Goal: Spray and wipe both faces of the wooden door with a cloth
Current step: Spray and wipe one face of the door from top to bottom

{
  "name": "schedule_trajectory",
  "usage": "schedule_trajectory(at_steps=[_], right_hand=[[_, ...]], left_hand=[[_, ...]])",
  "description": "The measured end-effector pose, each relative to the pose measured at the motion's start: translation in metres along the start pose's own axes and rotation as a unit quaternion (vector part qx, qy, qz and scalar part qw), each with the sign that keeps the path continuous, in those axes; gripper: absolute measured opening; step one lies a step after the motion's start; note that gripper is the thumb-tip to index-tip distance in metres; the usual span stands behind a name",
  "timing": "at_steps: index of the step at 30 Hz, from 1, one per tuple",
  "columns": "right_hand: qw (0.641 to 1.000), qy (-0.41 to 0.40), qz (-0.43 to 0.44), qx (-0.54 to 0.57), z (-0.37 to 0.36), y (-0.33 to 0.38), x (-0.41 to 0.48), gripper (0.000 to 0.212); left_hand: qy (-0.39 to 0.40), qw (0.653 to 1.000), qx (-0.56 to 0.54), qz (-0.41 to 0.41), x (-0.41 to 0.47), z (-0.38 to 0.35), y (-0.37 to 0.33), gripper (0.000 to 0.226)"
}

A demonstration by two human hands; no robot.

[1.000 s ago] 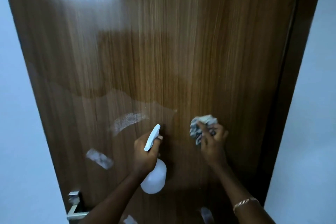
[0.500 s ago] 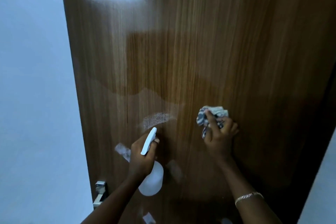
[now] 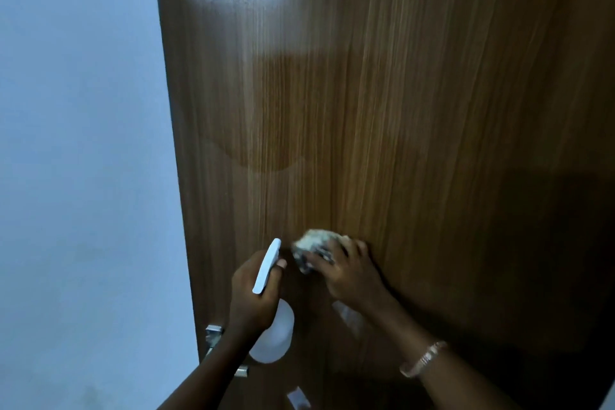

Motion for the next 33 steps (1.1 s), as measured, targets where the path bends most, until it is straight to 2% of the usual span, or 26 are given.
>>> schedule_trajectory(at_steps=[1, 3, 6, 7, 8, 10, 12, 14, 17, 20, 22, 23, 25, 27, 29, 30, 31, 33], right_hand=[[1.000, 0.003, -0.015, 0.006, 0.000, -0.009, -0.019, 0.057], [0.992, -0.018, -0.123, 0.008, 0.010, -0.027, -0.021, 0.059], [0.944, -0.113, -0.311, 0.003, 0.031, -0.025, 0.049, 0.056], [0.936, -0.133, -0.326, 0.012, 0.033, -0.014, 0.079, 0.055], [0.943, -0.135, -0.303, 0.021, 0.031, 0.002, 0.103, 0.054], [0.979, -0.093, -0.179, 0.023, 0.015, 0.041, 0.118, 0.051], [0.998, -0.037, -0.053, 0.029, -0.006, 0.067, 0.089, 0.047], [0.999, -0.021, -0.021, 0.033, -0.016, 0.060, 0.050, 0.046], [0.987, -0.068, -0.145, 0.006, 0.001, 0.022, 0.040, 0.058], [0.944, -0.125, -0.307, 0.003, 0.032, 0.000, 0.094, 0.055], [0.926, -0.166, -0.337, 0.027, 0.041, 0.006, 0.139, 0.051], [0.929, -0.167, -0.329, 0.034, 0.040, 0.018, 0.158, 0.050], [0.959, -0.123, -0.252, 0.033, 0.028, 0.054, 0.184, 0.051], [0.991, -0.072, -0.111, 0.034, 0.007, 0.096, 0.184, 0.056], [0.999, -0.014, 0.034, 0.029, -0.013, 0.119, 0.152, 0.060], [0.997, 0.004, 0.077, 0.024, -0.020, 0.120, 0.133, 0.060], [0.996, 0.010, 0.086, 0.023, -0.023, 0.113, 0.116, 0.059], [1.000, -0.011, 0.000, 0.028, -0.015, 0.093, 0.110, 0.055]], left_hand=[[-0.010, 1.000, 0.001, -0.002, 0.001, 0.007, 0.000, 0.016], [-0.023, 1.000, 0.011, -0.004, 0.003, 0.018, 0.000, 0.012], [-0.025, 0.999, 0.026, -0.024, 0.010, 0.030, -0.003, 0.016], [-0.024, 0.999, 0.031, -0.027, 0.014, 0.033, -0.003, 0.015], [-0.023, 0.999, 0.032, -0.024, 0.017, 0.037, -0.003, 0.013], [-0.025, 0.999, 0.032, -0.021, 0.021, 0.043, -0.005, 0.013], [-0.018, 0.999, 0.024, -0.018, 0.022, 0.051, -0.007, 0.014], [-0.025, 0.999, 0.027, -0.021, 0.020, 0.061, -0.008, 0.018], [-0.033, 0.998, 0.049, -0.017, 0.019, 0.074, -0.007, 0.025], [-0.049, 0.997, 0.062, -0.007, 0.022, 0.086, -0.005, 0.022], [-0.075, 0.994, 0.082, 0.000, 0.024, 0.093, -0.001, 0.012], [-0.089, 0.992, 0.094, 0.001, 0.025, 0.097, 0.000, 0.011], [-0.100, 0.989, 0.111, 0.002, 0.025, 0.102, 0.002, 0.014], [-0.093, 0.989, 0.117, 0.007, 0.024, 0.108, 0.003, 0.015], [-0.087, 0.990, 0.111, 0.007, 0.023, 0.115, 0.003, 0.013], [-0.085, 0.990, 0.108, 0.008, 0.023, 0.122, 0.005, 0.014], [-0.086, 0.991, 0.105, 0.012, 0.022, 0.127, 0.007, 0.014], [-0.095, 0.990, 0.102, 0.030, 0.020, 0.139, 0.011, 0.015]])
Point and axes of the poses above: each hand's wrist, its own x-axis towards the middle knuckle, its own z-axis out of the back of the hand, y = z × x, the point moved 2 cm from there along x, towards the middle knuckle, and after that the axes turned 7 degrees about -z, right-handed, at the moved point
